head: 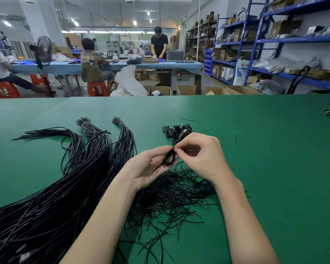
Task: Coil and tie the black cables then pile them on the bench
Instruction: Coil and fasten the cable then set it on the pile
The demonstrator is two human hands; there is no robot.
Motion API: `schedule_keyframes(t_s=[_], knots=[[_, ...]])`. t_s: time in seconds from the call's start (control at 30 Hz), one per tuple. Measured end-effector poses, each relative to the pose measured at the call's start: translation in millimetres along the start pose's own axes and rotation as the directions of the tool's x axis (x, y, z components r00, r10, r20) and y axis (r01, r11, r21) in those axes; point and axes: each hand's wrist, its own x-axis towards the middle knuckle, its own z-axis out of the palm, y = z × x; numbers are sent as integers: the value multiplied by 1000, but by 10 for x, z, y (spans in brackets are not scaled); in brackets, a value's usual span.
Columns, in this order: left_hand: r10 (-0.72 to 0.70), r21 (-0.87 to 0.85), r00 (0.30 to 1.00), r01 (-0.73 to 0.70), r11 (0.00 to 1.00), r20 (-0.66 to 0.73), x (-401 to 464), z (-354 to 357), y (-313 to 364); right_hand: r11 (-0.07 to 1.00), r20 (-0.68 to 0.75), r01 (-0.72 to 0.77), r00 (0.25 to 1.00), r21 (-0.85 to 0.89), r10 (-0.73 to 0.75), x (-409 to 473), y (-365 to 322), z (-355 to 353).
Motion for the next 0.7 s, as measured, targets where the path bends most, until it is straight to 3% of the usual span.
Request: schedule_keyframes(t_s=[0.27, 0.37, 0.53, 0.7], knots=[[-168, 115, 977, 154, 981, 130, -31, -80, -19, 999, -18, 13, 1000, 44, -12, -21, -38, -12], [-135, 136, 988, 123, 983, 79, -18, -64, -34, 1000, 2, 21, 1000, 15, -21, -10, -60, -7], [-112, -10, 992, 113, 994, 50, 26, -40, -60, 996, -26, 61, 998, -69, -63, 43, -101, 7], [-94, 8, 996, 94, 996, 9, 57, -52, -73, 995, -45, 48, 998, -89, -52, 3, -92, 64]])
